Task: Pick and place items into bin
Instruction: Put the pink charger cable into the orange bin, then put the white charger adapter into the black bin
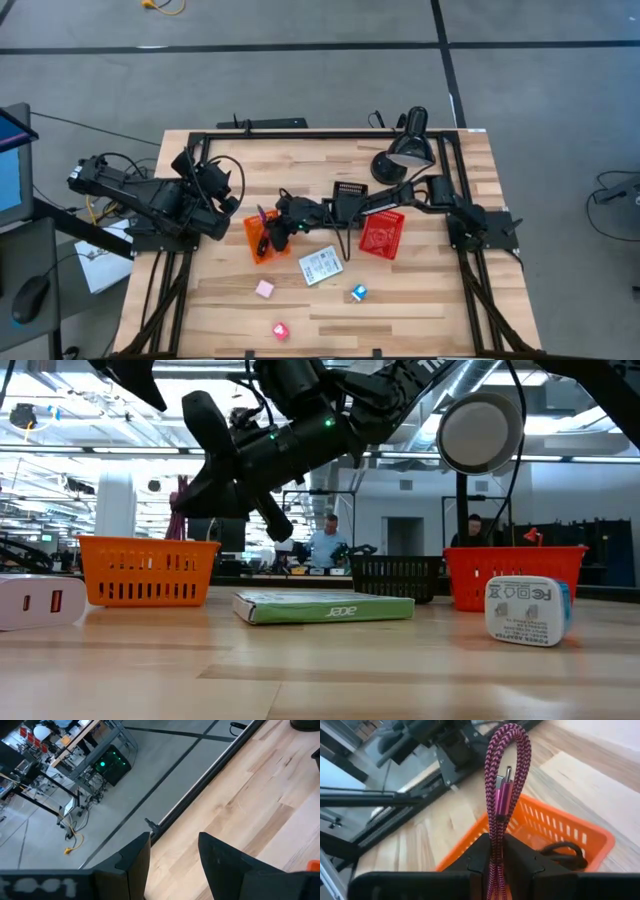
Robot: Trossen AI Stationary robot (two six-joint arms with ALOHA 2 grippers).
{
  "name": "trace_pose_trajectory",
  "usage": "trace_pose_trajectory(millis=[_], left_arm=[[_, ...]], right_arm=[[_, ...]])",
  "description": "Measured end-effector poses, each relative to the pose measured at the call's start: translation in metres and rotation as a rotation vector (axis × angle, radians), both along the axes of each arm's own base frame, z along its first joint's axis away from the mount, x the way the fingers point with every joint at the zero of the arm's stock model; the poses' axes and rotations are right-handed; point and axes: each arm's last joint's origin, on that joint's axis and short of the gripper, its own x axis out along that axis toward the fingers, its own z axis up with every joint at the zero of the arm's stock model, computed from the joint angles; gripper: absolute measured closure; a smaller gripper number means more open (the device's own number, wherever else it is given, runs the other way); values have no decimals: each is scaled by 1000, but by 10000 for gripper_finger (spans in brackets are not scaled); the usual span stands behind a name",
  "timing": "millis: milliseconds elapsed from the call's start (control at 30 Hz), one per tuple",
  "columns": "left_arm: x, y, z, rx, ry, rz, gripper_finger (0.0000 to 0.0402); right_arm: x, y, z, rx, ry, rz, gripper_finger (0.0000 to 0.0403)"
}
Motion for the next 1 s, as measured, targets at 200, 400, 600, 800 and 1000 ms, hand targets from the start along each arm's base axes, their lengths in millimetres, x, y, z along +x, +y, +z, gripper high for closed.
trace_pose_trajectory(millis=[200,400,600,800,1000], left_arm=[[0,0,0,0,0,0,244],[0,0,0,1,0,0,244],[0,0,0,1,-1,0,244],[0,0,0,1,0,0,244],[0,-1,-1,-53,-14,12,244]], right_arm=[[0,0,0,22,0,-8,323],[0,-3,-1,-9,8,5,278],[1,-3,2,-54,-20,49,248],[1,1,12,3,-71,186,250],[-9,8,45,193,-138,565,278]])
